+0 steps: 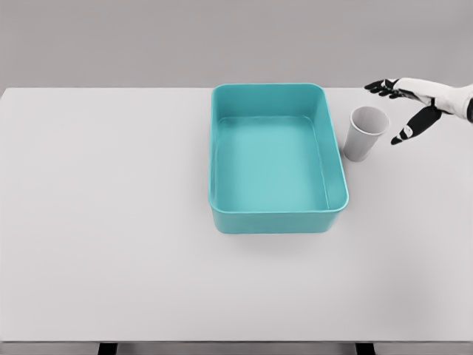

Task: Put the paper cup into the basket with your right arm

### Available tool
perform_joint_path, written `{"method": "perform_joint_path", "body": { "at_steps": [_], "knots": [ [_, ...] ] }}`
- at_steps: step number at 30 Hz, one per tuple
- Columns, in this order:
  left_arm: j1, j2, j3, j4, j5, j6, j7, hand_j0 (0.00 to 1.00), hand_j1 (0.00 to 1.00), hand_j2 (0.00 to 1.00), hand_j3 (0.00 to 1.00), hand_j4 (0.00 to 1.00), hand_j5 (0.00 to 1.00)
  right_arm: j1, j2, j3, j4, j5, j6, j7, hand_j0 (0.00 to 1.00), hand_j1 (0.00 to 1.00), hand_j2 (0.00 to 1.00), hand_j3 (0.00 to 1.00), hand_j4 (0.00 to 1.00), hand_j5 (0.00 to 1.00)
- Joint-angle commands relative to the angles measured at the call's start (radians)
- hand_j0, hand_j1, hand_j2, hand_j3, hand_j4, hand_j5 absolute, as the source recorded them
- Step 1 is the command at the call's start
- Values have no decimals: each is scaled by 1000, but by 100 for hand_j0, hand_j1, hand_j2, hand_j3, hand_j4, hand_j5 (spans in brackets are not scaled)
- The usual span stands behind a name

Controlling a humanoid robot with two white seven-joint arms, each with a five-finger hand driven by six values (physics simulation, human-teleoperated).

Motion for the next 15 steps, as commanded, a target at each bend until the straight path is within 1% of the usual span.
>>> {"method": "perform_joint_path", "body": {
  "at_steps": [1, 3, 8, 11, 15],
  "knots": [
    [0, 0, 0, 1, 0, 1, 0, 100, 100, 100, 100, 100, 100, 0, 17, 3, 32, 3, -21, 0, 100, 100, 100, 100, 100, 100],
    [0, 0, 0, -1, 0, 0, 0, 100, 100, 100, 100, 100, 100, -2, 26, 3, 39, 21, -25, 0, 100, 100, 100, 100, 100, 100],
    [0, 0, 0, 1, 0, 1, 0, 100, 100, 100, 100, 100, 100, -2, 34, 13, 42, 24, -34, 0, 100, 100, 100, 100, 100, 100],
    [0, 0, 0, 1, 0, 0, 0, 100, 100, 100, 100, 100, 100, -2, 54, 13, 60, 46, -41, 0, 100, 100, 100, 100, 100, 100],
    [0, 0, 0, 1, 0, 0, 0, 100, 100, 100, 100, 100, 100, -2, 59, 13, 77, 50, -60, 0, 100, 100, 100, 100, 100, 100]
  ]
}}
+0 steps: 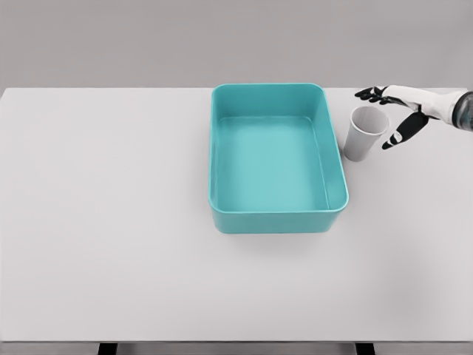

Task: Put the paper cup into the basket with your right arm

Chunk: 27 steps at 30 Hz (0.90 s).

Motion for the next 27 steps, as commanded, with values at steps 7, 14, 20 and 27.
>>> {"method": "perform_joint_path", "body": {
  "at_steps": [7, 14, 20, 27],
  "knots": [
    [0, 0, 0, 0, 0, 0, 0, 100, 100, 100, 100, 100, 100, 0, 7, 0, 23, 5, -13, 0, 100, 100, 100, 100, 100, 100],
    [0, 0, 0, -1, 0, 0, 0, 100, 100, 100, 100, 100, 100, 0, 12, 0, 23, 7, -12, 0, 100, 100, 100, 100, 100, 100],
    [0, 0, 0, 0, 0, 1, 0, 100, 100, 100, 100, 100, 100, -8, 13, 0, 21, 9, -12, 0, 100, 100, 100, 100, 100, 100],
    [0, 0, 0, 0, 0, 0, 0, 100, 100, 100, 100, 100, 100, -12, 28, 0, 21, 9, -12, 0, 100, 100, 100, 100, 100, 100]
  ]
}}
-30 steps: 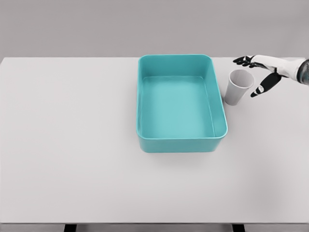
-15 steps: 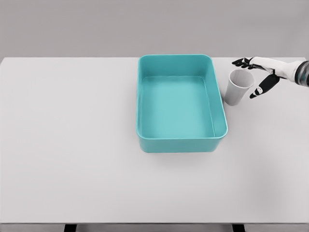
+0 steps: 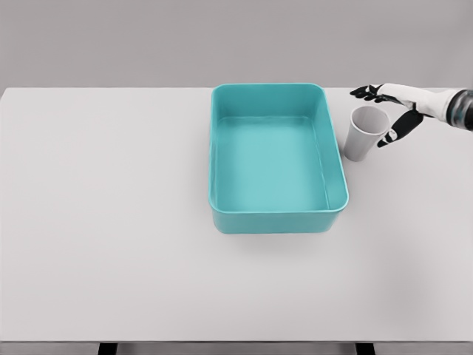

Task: Put the paper cup into the basket with your right arm

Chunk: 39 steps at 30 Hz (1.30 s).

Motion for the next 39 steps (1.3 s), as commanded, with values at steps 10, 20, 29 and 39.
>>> {"method": "perform_joint_path", "body": {
  "at_steps": [10, 20, 29, 39],
  "knots": [
    [0, 0, 0, 1, 0, 0, 0, 100, 100, 100, 100, 100, 100, 0, 3, 1, -10, -3, 2, 0, 100, 100, 100, 100, 100, 100],
    [0, 0, 0, -1, 0, 1, 0, 100, 100, 100, 100, 100, 100, 5, 8, 1, -10, -3, 0, 0, 100, 100, 100, 100, 100, 100],
    [0, 0, 0, 1, 0, 0, 0, 100, 100, 100, 100, 100, 100, 9, 5, 1, -18, -3, 0, 0, 96, 96, 96, 96, 96, 96],
    [0, 0, 0, 1, 0, 1, 0, 100, 100, 100, 100, 100, 100, 11, -3, 1, -32, -3, 0, 0, 81, 81, 81, 81, 81, 81]
  ]
}}
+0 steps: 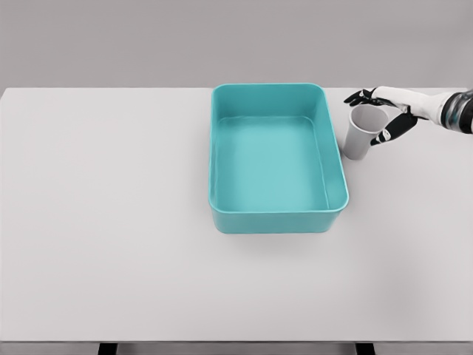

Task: Put the paper cup into the basket with your right arm

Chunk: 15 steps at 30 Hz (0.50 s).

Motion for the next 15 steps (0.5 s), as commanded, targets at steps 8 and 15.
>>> {"method": "perform_joint_path", "body": {
  "at_steps": [8, 15],
  "knots": [
    [0, 0, 0, 1, 0, 0, 0, 100, 100, 100, 100, 100, 100, -2, -7, -4, -11, -3, 0, 0, 71, 71, 71, 71, 71, 71],
    [0, 0, 0, 1, 0, 0, 0, 100, 100, 100, 100, 100, 100, -5, -10, -5, -23, -3, 2, 0, 66, 66, 66, 66, 66, 66]
  ]
}}
